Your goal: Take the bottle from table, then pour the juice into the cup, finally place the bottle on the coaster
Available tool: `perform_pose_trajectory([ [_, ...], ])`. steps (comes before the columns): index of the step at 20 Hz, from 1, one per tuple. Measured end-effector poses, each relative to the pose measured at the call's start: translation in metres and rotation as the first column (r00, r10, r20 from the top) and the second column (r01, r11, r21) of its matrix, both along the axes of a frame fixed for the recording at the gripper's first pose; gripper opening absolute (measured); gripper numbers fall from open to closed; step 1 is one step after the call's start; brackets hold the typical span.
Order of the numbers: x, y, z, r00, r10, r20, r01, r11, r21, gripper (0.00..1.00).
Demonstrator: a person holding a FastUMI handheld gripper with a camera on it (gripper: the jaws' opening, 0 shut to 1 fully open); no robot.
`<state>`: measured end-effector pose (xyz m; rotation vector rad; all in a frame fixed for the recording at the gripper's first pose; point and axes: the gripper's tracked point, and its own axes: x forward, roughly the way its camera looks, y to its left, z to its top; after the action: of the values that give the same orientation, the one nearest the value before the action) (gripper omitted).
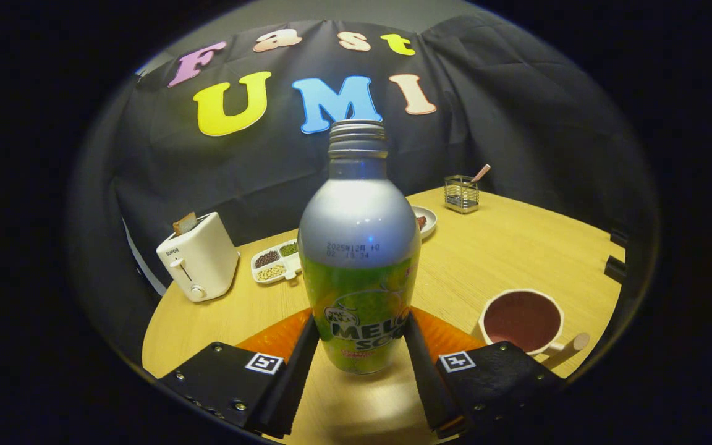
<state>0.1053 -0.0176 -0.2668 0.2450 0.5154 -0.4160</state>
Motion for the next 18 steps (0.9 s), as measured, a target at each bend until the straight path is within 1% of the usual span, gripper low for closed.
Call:
perform_pose_trajectory([
  [7,0.052,-0.006,-0.004,0.997,0.067,-0.026,-0.070,0.985,-0.160,0.77],
  [11,0.078,-0.011,-0.010,0.996,0.080,-0.026,-0.083,0.978,-0.192,0.77],
  [13,0.084,-0.015,-0.020,0.996,0.079,-0.034,-0.084,0.977,-0.196,0.77],
  [18,0.092,-0.021,-0.039,0.993,0.105,-0.062,-0.117,0.968,-0.221,0.78],
])
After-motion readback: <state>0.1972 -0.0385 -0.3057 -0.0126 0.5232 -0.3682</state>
